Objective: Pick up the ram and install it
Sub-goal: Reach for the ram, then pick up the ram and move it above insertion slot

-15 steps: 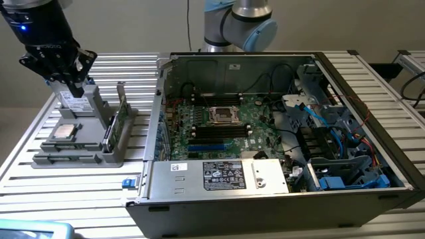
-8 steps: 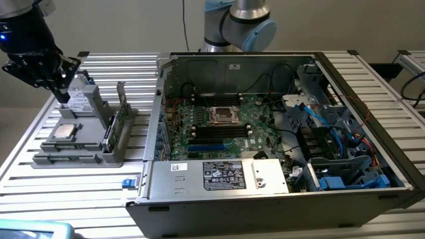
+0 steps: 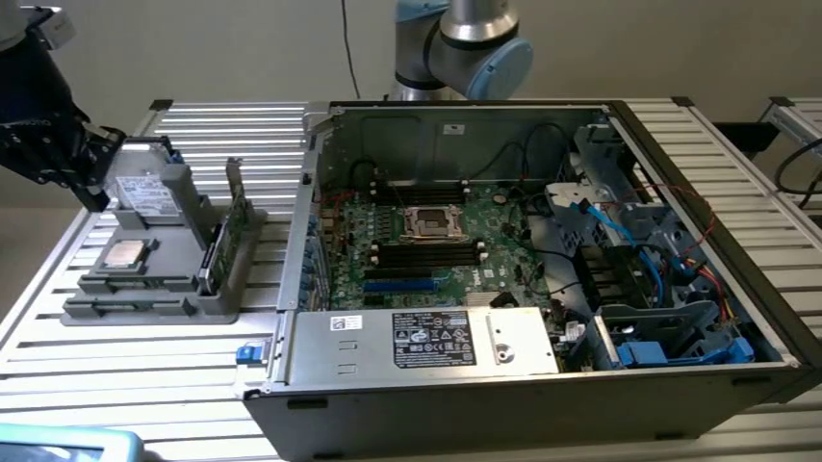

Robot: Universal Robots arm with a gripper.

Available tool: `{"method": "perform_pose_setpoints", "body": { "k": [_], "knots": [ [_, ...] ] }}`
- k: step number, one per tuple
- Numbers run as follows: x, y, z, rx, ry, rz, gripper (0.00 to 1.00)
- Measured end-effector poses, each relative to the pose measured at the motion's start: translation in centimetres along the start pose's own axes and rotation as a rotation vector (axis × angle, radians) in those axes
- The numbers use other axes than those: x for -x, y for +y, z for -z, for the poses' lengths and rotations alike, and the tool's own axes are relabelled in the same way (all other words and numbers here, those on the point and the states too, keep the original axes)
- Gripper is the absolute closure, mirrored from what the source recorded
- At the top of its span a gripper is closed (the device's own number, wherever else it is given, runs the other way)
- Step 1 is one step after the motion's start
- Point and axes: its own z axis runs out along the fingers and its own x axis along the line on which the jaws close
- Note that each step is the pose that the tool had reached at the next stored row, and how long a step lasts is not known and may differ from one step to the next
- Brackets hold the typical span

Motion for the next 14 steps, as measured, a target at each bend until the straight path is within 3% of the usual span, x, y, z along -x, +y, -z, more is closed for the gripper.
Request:
{"method": "perform_pose_setpoints", "body": {
  "k": [7, 9, 14],
  "knots": [
    [-0.08, -0.01, -0.56, 0.0034, 0.0004, 0.000, 0.89],
    [-0.08, -0.01, -0.57, 0.0111, 0.0006, 0.000, 0.89],
    [-0.08, -0.02, -0.57, 0.0119, 0.0006, 0.000, 0.89]
  ]
}}
